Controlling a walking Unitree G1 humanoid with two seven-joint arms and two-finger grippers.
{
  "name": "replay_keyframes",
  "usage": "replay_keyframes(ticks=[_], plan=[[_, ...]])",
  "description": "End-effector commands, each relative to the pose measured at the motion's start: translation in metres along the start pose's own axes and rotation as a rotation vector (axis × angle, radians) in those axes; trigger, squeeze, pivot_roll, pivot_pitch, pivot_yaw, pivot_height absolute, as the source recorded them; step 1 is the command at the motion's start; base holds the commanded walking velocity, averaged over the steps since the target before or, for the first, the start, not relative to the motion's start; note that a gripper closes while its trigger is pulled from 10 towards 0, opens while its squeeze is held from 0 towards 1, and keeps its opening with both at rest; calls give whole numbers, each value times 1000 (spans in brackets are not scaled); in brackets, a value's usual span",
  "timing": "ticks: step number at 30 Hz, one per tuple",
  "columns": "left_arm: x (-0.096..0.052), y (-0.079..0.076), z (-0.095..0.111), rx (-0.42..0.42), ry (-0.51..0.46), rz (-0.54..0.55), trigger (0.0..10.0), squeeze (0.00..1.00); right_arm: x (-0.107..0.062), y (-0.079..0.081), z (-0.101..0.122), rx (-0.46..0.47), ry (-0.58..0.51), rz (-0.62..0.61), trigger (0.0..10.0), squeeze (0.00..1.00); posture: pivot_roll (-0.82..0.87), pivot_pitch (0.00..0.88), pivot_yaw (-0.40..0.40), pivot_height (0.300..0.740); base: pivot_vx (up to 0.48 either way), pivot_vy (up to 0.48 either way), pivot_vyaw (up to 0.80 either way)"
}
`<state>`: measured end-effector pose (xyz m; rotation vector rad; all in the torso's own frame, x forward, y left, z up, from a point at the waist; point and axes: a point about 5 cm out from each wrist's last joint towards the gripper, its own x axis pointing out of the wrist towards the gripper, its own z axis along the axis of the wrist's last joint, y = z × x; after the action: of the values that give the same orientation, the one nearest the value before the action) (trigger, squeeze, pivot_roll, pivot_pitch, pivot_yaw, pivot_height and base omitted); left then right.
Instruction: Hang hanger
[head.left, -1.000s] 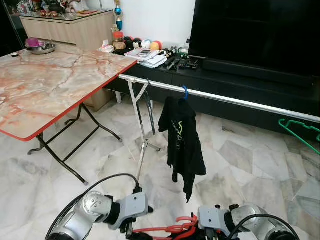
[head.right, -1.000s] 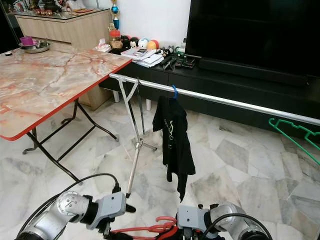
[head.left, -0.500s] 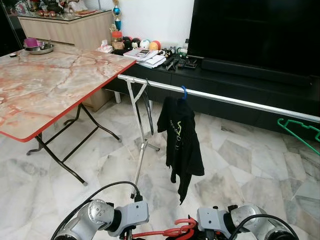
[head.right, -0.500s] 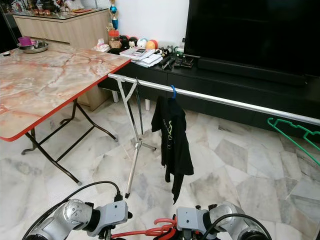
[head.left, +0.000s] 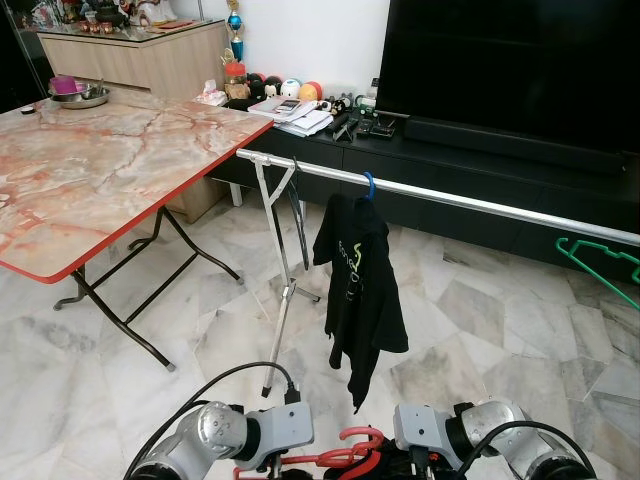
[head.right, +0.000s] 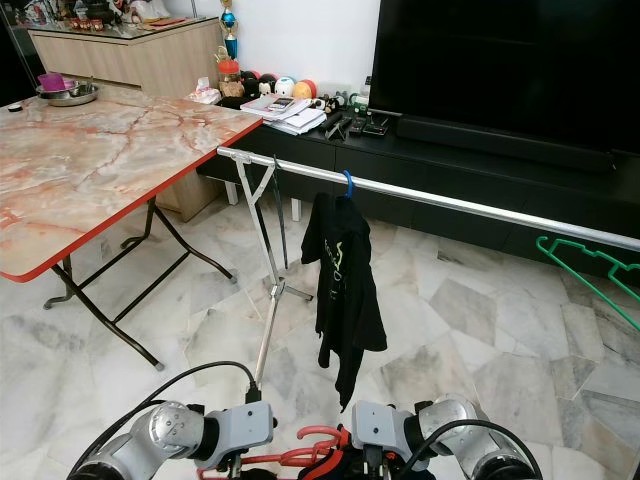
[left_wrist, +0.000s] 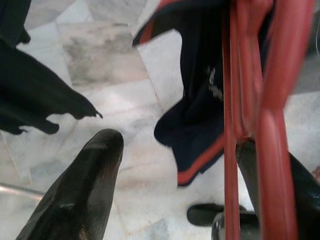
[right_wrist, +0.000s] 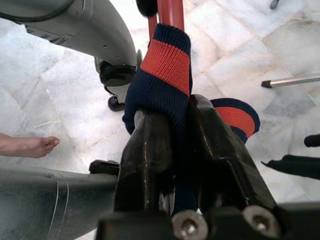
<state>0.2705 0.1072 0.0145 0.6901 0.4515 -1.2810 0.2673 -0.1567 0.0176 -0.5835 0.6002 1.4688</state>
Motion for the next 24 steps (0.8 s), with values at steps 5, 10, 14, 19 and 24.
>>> replay_keyframes(ticks=[5,10,14,19,24], plan=[[-1,6,2,11,-3,8,10000,0,-1,0,4,-5,-33,-1,10000,0,-2,0,-68,740,0,0,0],[0,7,4,-13,-21,2,0,0,-1,1,2,-9,-15,6,10000,0,-1,0,-70,740,0,0,0],[2,5,6,-22,-35,-13,0,0,-1,2,0,-9,0,-1,10000,0,-1,0,-69,740,0,0,0],[2,7,7,-25,-38,-12,0,0,0,3,-2,-1,3,-5,10000,0,0,0,-69,740,0,0,0],[1,12,6,-30,-28,24,0,0,1,5,-4,5,17,-1,10000,0,0,0,-68,740,0,0,0]])
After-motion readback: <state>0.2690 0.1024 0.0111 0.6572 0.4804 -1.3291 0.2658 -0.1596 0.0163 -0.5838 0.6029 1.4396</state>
